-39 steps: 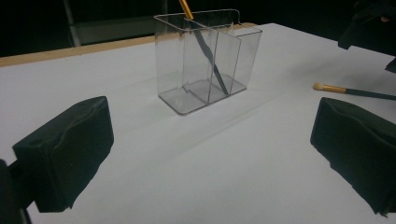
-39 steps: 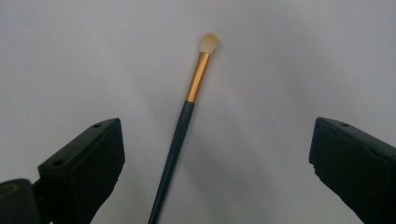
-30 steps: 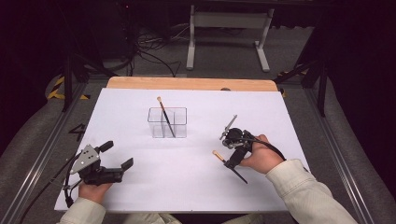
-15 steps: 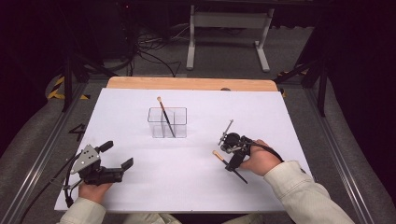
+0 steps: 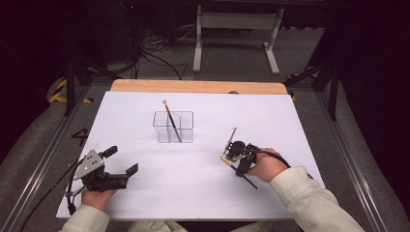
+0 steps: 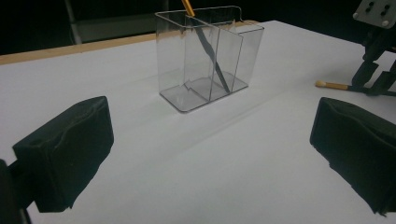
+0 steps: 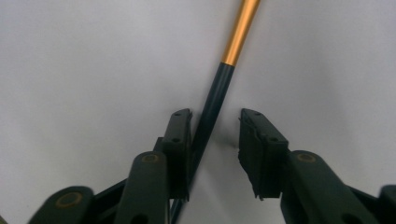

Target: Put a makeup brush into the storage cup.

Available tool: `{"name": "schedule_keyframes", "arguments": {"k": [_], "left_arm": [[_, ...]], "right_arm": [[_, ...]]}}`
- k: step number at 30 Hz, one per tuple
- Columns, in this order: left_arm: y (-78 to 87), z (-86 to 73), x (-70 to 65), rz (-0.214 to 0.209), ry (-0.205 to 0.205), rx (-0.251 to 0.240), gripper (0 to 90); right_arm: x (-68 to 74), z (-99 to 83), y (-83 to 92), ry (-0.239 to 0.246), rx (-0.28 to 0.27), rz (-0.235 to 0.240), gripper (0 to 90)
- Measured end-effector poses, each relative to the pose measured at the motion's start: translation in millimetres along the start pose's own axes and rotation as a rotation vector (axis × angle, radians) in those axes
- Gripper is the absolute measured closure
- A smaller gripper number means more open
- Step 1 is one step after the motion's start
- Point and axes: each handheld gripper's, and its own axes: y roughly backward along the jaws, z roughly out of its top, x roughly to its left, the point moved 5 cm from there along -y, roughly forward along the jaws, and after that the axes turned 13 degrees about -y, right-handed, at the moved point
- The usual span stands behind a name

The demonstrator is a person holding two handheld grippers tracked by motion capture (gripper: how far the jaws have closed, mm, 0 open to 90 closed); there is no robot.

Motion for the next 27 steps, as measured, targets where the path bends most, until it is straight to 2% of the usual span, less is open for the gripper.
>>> {"name": "schedule_keyframes", "arguments": {"k": [4, 9, 27], "left_arm": [[0.3, 0.0, 0.2, 0.0, -0.002, 0.002, 0.3], [0.1, 0.2, 0.0, -0.001, -0.003, -0.002, 0.3], [0.2, -0.1, 0.2, -0.001, -0.001, 0.0, 0.3]], "right_arm": [[0.7, 0.8, 0.0, 0.0, 0.008, -0.016, 72.3], [3.5, 0.5, -0.1, 0.017, 0.011, -0.012, 83.0], [5.3, 1.2, 3.2, 0.026, 0.031, -0.014, 84.4]]}}
